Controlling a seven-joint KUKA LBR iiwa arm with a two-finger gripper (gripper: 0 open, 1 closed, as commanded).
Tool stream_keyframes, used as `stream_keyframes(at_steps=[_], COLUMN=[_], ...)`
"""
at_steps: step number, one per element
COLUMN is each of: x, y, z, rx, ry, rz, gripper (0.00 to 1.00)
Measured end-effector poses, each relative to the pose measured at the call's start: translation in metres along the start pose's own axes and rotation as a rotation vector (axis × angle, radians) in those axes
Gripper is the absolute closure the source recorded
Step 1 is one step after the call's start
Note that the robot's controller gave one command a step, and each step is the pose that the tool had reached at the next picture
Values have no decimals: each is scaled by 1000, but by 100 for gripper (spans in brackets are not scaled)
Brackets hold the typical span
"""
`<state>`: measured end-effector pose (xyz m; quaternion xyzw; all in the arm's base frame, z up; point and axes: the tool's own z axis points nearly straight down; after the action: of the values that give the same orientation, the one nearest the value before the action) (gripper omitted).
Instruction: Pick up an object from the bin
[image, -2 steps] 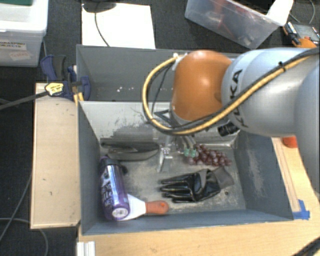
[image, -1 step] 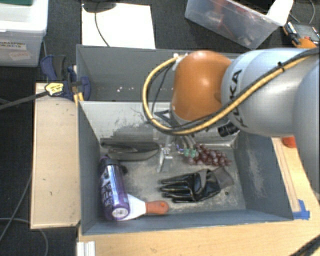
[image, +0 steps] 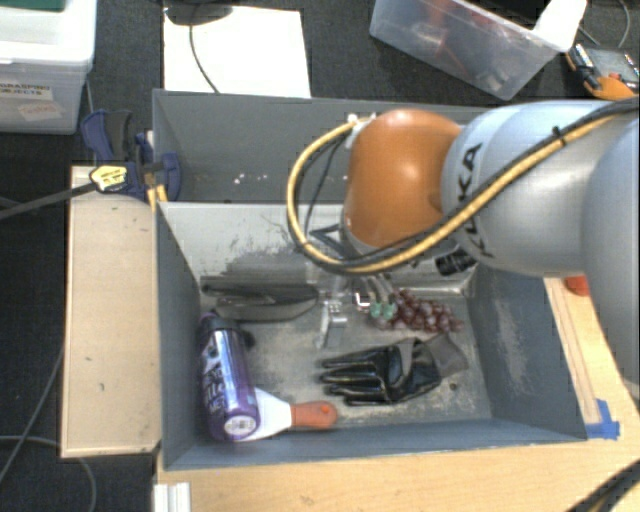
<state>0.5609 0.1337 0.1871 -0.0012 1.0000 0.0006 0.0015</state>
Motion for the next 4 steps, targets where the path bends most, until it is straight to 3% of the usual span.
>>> stream_keyframes(at_steps=[1,2,3,4], x=[-1,-3,3,28], y=[-3,-12,-22,-38], z=[59,51,61,99], rx=[-1,-3,-1,-2], ry=[1,-8,-1,-6], rz=[103,135,91,-27], gripper=[0,0,0,0])
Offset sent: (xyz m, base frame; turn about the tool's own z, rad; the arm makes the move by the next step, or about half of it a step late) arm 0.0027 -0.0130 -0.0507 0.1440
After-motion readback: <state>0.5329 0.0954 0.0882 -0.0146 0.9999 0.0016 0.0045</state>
